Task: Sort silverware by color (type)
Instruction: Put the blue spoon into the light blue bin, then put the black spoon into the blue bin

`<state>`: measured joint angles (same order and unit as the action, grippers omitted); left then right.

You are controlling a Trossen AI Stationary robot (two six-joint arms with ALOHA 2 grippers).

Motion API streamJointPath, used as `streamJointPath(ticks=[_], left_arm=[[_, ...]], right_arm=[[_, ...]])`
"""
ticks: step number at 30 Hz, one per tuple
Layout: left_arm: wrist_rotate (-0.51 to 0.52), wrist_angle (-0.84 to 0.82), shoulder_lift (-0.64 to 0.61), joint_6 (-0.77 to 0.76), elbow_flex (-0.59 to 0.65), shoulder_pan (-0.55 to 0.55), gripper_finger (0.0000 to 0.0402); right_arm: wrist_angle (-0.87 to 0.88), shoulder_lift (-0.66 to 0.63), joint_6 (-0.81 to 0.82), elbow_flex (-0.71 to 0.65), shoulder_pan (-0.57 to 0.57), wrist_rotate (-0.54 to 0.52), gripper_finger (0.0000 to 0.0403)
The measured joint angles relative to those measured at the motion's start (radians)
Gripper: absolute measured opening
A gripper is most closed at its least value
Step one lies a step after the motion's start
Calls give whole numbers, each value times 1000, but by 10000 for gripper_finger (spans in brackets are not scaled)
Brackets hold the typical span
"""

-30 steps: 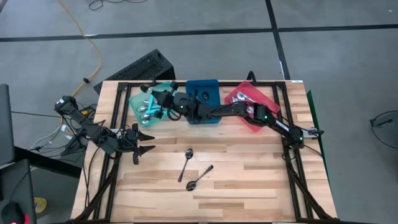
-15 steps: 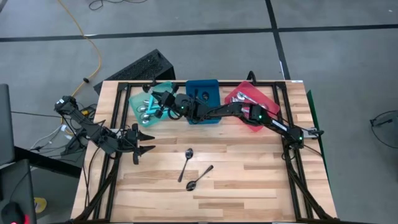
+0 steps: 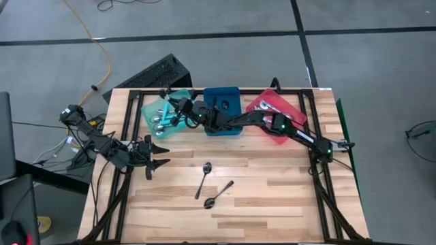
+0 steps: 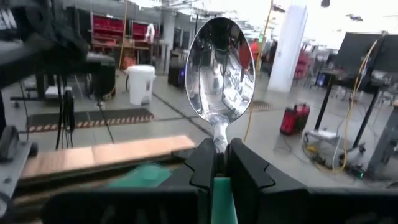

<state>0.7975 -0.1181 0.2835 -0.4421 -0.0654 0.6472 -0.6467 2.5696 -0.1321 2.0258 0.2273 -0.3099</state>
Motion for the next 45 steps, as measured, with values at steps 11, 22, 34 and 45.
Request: streamJointPath(ticks=[11, 22, 34, 45], left_arm=[[1, 0, 5, -9, 0, 0, 194], [38, -2, 5, 11, 0, 0, 194], [48, -2, 5, 11, 0, 0, 194], [50, -2, 5, 11, 0, 0, 194]], right_arm=[[-20, 57, 25, -2, 9, -1, 56], [70, 70, 30, -3, 23, 11, 57], [92, 70, 4, -3, 38, 56, 82], [109, 70, 0, -3, 45, 57, 136]])
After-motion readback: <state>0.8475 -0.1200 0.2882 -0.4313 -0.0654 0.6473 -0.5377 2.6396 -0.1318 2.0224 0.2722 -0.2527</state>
